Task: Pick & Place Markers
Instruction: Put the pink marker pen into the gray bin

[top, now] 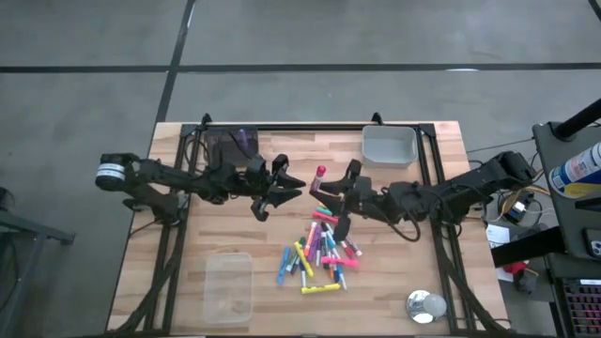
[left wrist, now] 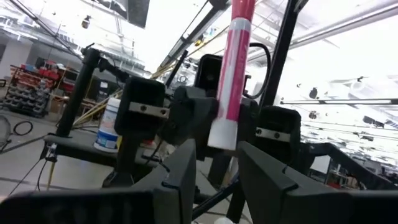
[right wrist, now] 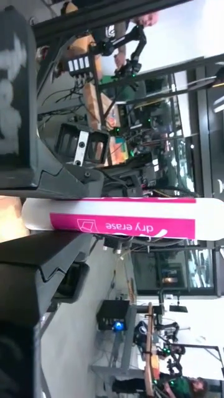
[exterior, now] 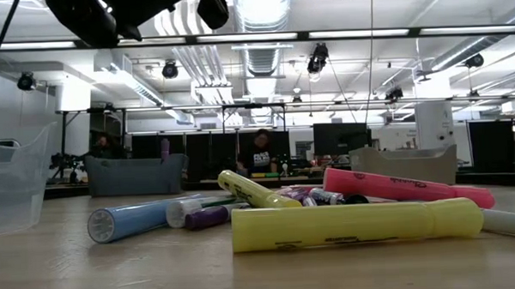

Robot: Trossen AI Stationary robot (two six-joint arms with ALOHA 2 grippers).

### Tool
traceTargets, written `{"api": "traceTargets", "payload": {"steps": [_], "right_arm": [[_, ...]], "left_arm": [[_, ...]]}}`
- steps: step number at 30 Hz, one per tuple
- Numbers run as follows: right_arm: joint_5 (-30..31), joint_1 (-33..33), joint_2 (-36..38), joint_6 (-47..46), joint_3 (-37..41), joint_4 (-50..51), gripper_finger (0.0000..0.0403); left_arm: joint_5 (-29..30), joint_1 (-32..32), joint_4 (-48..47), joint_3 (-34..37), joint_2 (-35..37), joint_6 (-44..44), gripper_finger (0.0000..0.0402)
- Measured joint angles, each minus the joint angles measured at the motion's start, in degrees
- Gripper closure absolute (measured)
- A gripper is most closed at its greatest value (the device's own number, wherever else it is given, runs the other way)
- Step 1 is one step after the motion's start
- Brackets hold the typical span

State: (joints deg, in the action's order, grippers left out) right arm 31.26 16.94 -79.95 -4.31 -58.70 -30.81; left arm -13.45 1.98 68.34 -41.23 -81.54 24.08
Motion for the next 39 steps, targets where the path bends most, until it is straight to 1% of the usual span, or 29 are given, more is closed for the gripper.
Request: {"api": "traceTargets", "payload": {"steps": [9, 26, 32, 39], "right_arm": [[-1.4, -1.3, -1.1, 0.2, -1.1, 0.1, 0.0337], [-2.4, -3.0, -2.4, -1.0, -2.0, 0.0, 0.0337], [-2.7, -3.3, -3.4, -2.1, -1.9, 0.2, 0.0337], [-3.1, -3.7, -4.1, -3.0, -1.9, -0.1, 0.0337]], "left_arm": [[0.0, -0.1, -1.9, -0.9, 0.0, -1.1, 0.0289], [0.2, -0.3, -2.0, -0.9, 0.0, -1.6, 0.0289], [2.5, -0.3, -2.8, -0.9, 0.0, -2.0, 0.0289], [2.8, -0.3, -3.9, -0.8, 0.0, -3.0, 0.0289]]}}
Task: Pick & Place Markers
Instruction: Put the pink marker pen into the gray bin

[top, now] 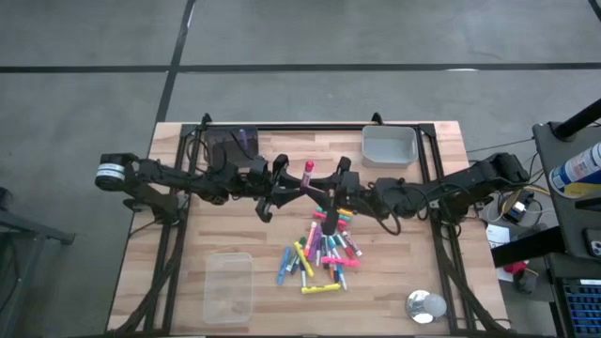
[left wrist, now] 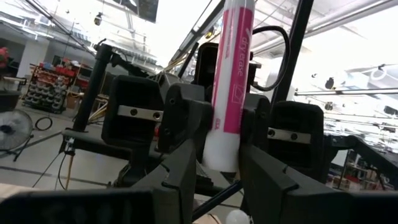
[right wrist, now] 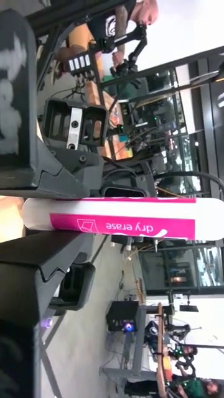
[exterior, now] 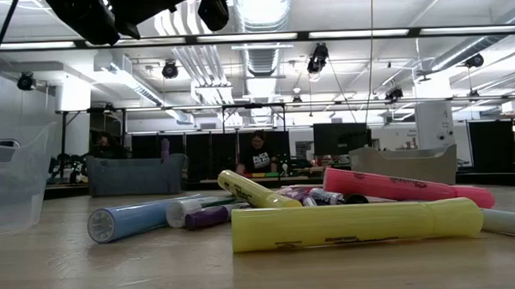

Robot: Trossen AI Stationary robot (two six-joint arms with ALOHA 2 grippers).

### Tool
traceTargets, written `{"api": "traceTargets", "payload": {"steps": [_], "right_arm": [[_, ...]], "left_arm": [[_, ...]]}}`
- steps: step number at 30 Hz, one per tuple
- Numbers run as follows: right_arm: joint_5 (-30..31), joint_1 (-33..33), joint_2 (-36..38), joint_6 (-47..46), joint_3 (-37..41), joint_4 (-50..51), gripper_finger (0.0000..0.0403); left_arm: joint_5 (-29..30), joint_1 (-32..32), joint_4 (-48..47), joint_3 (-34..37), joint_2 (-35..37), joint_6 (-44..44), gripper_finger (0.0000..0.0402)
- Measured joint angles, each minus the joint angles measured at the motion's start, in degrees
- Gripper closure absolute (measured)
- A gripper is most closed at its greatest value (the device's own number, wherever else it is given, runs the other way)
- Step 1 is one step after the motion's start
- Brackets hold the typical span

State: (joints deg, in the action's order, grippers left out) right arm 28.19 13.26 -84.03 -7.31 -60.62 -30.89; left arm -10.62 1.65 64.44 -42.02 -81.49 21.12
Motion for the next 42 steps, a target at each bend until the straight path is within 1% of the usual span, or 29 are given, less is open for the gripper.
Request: {"api": "traceTargets", "payload": {"steps": [9, 11, 16, 18, 31, 34, 37, 42], "right_arm": [[-0.1, 0.0, 0.0, -0.5, 0.0, 0.5, 0.0337], [-0.2, 0.0, -0.1, -0.6, 0.0, 0.4, 0.0337], [-0.2, 0.0, -0.1, -1.4, 0.0, 0.5, 0.0337], [-0.2, 0.0, -0.1, -1.7, 0.0, 0.5, 0.0335], [-0.4, 0.1, 0.4, -2.1, 0.0, 1.6, 0.0281], [-0.4, 0.1, 1.8, -4.2, -0.5, 6.2, 0.0275], [-0.4, 0.1, 3.3, -5.9, -2.4, 14.2, 0.0274], [-0.4, 0.3, 5.3, -9.0, -9.0, 33.8, 0.0275]], "left_arm": [[-0.4, 0.0, -0.2, 0.0, 0.0, 0.3, 0.0292], [-0.8, 0.0, -0.3, 0.0, 0.0, 0.3, 0.0301], [-1.0, 0.0, -0.2, 0.0, 0.0, 0.2, 0.0338], [-1.1, 0.0, -0.2, 0.0, 0.0, 0.2, 0.0345], [-0.9, 0.0, -0.4, 0.0, 0.0, 0.4, 0.0333], [-0.9, 0.0, -0.4, 0.0, 0.0, 0.4, 0.0332], [-1.0, 0.0, -0.5, 0.1, 0.0, 0.4, 0.0332], [-2.1, 0.0, -3.2, 0.1, 0.1, 0.4, 0.0332]]}}
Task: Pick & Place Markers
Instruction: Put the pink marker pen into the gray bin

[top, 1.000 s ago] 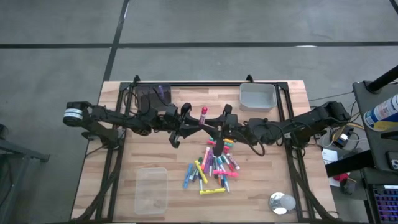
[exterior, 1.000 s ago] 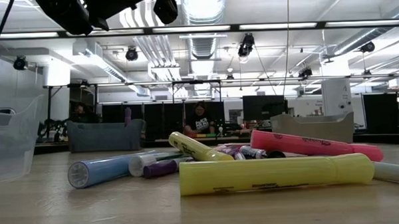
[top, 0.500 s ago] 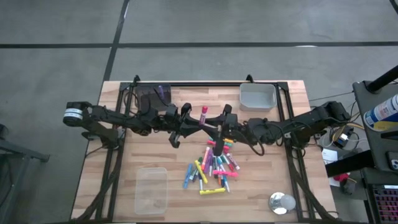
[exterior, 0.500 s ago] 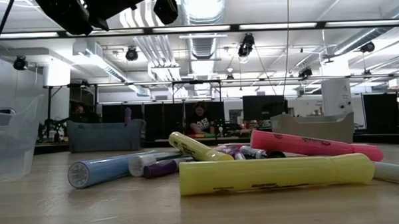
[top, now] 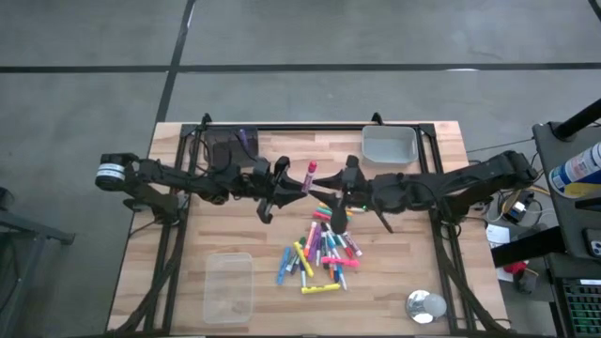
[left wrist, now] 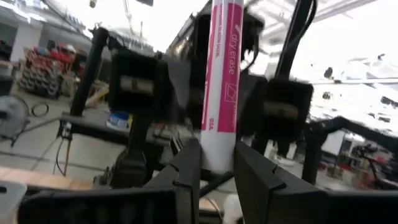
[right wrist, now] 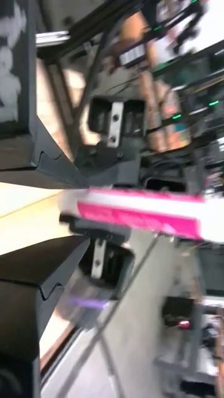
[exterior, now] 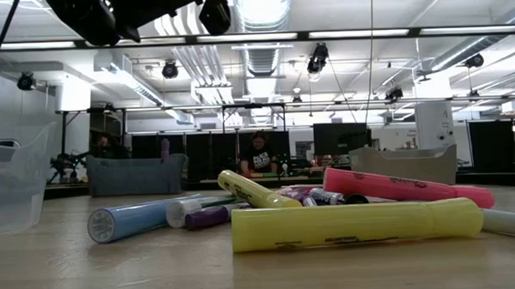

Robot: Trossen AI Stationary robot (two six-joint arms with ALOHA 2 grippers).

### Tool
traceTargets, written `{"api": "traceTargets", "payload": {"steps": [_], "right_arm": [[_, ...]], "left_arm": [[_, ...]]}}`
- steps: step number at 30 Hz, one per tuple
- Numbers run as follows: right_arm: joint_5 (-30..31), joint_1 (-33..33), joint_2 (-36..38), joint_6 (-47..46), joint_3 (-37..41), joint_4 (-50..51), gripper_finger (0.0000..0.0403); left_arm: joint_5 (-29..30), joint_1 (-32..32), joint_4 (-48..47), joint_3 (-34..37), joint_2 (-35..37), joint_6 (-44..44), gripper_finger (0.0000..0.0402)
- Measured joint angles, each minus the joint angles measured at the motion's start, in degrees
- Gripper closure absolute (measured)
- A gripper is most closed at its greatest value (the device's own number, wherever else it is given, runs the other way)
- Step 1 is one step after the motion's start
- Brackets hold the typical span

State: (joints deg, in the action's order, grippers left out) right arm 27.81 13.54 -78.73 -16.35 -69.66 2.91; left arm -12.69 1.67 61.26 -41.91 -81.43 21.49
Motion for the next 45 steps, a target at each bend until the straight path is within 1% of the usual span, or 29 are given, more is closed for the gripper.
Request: {"api": "traceTargets", "payload": {"steps": [5, 8, 12, 16, 21, 25, 30, 35, 38, 40, 45], "right_arm": [[-1.4, 0.1, 0.2, -1.9, -9.7, 19.9, 0.0275], [-4.3, 0.0, 0.1, -3.6, -15.6, 29.2, 0.0275], [-9.9, -1.3, 0.1, -6.6, -22.3, 36.4, 0.0275], [-14.5, -3.7, -0.3, -13.4, -30.2, 45.0, 0.0275], [-19.6, -7.7, -3.7, -17.4, -40.8, 56.3, 0.0275], [-25.2, -10.6, -7.9, -19.2, -49.3, 64.6, 0.0275], [-30.7, -13.0, -15.0, -19.0, -57.8, 72.9, 0.0270], [-37.1, -15.4, -21.1, -19.0, -65.1, 79.1, 0.0246], [-41.6, -17.1, -22.6, -19.8, -65.0, 78.2, 0.0232], [-43.6, -17.8, -23.5, -20.3, -64.9, 78.3, 0.0229], [-44.5, -18.8, -23.7, -20.5, -65.0, 79.2, 0.0227]], "left_arm": [[-0.5, 0.0, -2.6, 0.0, 0.0, 0.0, 0.0331], [-1.3, 0.0, -3.0, 0.0, 0.0, -0.1, 0.0331], [-1.9, 0.0, -3.9, 0.0, 0.0, -0.1, 0.0331], [-1.8, 0.0, -5.3, 0.0, 0.0, -0.3, 0.0331], [-1.9, 0.0, -6.5, 0.0, 0.0, -0.3, 0.0331], [-1.9, 0.0, -8.8, 0.0, 0.0, -0.1, 0.0331], [-2.5, 0.0, -9.9, 0.0, 0.0, 0.0, 0.0331], [-3.2, 0.0, -10.8, 0.0, 0.0, 0.7, 0.0331], [-3.2, 0.0, -12.4, 0.0, 0.0, 0.7, 0.0331], [-3.2, 0.0, -13.3, 0.0, 0.0, 0.8, 0.0331], [-3.2, 0.0, -14.8, 0.0, 0.0, 0.8, 0.0331]]}}
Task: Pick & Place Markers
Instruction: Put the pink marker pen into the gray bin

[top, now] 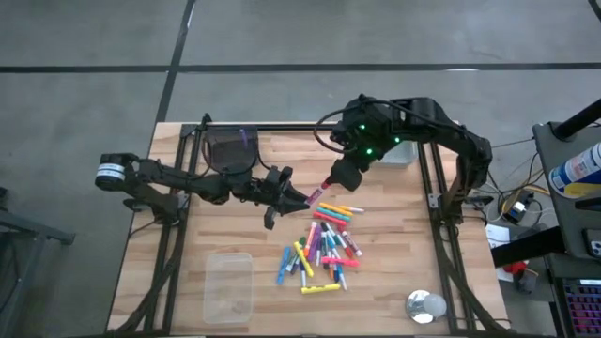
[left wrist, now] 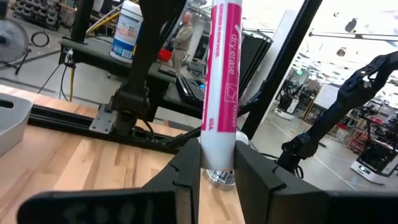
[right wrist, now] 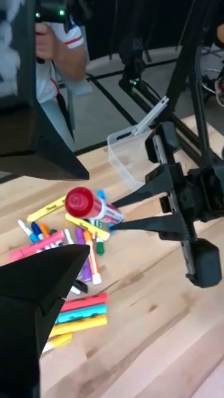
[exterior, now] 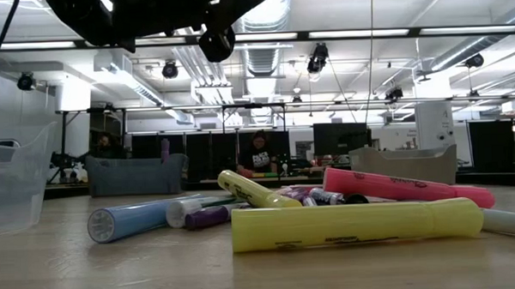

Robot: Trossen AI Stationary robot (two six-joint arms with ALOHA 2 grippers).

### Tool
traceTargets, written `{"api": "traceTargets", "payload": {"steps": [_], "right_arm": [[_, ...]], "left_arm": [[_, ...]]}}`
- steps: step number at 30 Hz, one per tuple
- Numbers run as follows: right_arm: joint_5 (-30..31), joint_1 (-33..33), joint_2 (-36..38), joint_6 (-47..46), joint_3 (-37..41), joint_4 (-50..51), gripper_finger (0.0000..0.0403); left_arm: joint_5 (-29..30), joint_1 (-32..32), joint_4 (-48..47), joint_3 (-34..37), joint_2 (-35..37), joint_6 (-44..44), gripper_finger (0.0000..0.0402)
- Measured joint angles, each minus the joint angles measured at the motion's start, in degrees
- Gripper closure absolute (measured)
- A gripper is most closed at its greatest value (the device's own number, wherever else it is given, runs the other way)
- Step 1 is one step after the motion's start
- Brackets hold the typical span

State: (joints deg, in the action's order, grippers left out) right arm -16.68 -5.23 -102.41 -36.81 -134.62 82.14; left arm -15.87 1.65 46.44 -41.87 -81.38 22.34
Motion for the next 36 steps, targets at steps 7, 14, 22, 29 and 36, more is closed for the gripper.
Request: {"api": "traceTargets", "payload": {"steps": [7, 14, 22, 29, 36], "right_arm": [[0.1, 0.1, 0.0, 1.1, 0.0, 0.4, 0.0227], [0.1, 0.1, -0.7, 2.1, 0.1, 0.4, 0.0227], [0.1, 0.2, -1.2, 2.7, 0.3, 0.4, 0.0230], [0.1, 0.2, -1.9, 3.0, 0.4, 0.5, 0.0259], [0.1, 0.2, -1.9, 3.4, 0.4, 0.1, 0.0293]], "left_arm": [[0.3, 0.0, -0.1, -0.1, 0.0, 1.7, 0.0331], [0.5, 0.1, -0.1, -0.2, 0.0, 3.3, 0.0331], [0.5, 0.1, -0.3, -0.6, 0.0, 3.9, 0.0331], [0.5, 0.1, -0.3, -0.5, 0.0, 4.3, 0.0331], [0.5, 0.1, -0.6, -0.5, 0.0, 4.4, 0.0331]]}}
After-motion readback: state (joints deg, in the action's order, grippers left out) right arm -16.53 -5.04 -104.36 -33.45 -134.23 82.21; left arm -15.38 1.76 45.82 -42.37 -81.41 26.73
